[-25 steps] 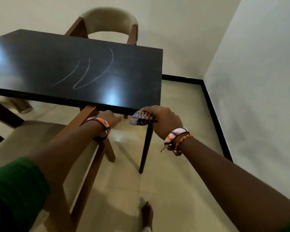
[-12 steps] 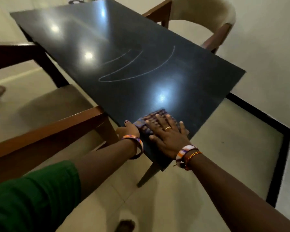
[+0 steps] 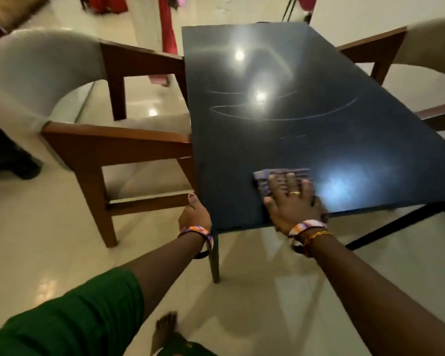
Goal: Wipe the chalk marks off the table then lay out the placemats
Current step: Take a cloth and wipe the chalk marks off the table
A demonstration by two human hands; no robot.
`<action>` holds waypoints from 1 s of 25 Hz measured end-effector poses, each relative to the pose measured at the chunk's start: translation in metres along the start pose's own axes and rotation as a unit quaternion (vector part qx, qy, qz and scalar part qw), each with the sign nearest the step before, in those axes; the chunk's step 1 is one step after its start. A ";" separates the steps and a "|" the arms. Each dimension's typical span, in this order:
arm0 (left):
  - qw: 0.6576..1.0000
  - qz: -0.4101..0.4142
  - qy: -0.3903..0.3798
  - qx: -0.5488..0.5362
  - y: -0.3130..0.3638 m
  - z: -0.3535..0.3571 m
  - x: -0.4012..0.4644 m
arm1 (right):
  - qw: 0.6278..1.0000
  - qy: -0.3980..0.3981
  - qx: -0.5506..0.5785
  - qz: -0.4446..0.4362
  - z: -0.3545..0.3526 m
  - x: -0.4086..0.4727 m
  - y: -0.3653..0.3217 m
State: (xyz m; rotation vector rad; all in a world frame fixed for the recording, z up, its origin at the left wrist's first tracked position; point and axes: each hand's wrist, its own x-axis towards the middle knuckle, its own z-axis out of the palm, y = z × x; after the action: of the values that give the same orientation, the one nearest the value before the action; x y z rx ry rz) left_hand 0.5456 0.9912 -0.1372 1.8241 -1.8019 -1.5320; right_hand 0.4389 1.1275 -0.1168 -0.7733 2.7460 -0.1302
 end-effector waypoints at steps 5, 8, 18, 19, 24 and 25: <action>0.923 0.219 0.116 0.294 -0.010 0.006 -0.022 | 0.975 -0.014 -0.029 -0.221 0.017 -0.030 -0.004; 0.837 0.298 0.121 0.443 -0.005 0.008 -0.016 | 0.991 0.006 -0.020 -0.132 0.006 -0.013 0.070; 0.771 0.319 0.045 0.550 0.006 0.015 -0.014 | 0.990 0.022 -0.012 -0.141 0.016 -0.026 0.033; 0.764 0.317 0.038 0.560 0.007 0.014 -0.014 | 0.982 0.012 -0.009 -0.188 0.024 -0.032 0.013; 0.734 0.327 0.042 0.593 0.012 0.010 -0.013 | 0.979 0.069 -0.030 -0.192 0.021 -0.009 0.074; 0.736 0.327 0.044 0.592 0.011 0.011 -0.012 | 0.985 0.088 -0.025 -0.143 0.018 -0.003 0.107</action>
State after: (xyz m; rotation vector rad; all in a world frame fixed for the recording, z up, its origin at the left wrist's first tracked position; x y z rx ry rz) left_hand 0.5334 1.0040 -0.1280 1.0803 -3.1809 0.1080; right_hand 0.3934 1.2202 -0.1501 -1.2232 2.7930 -0.1977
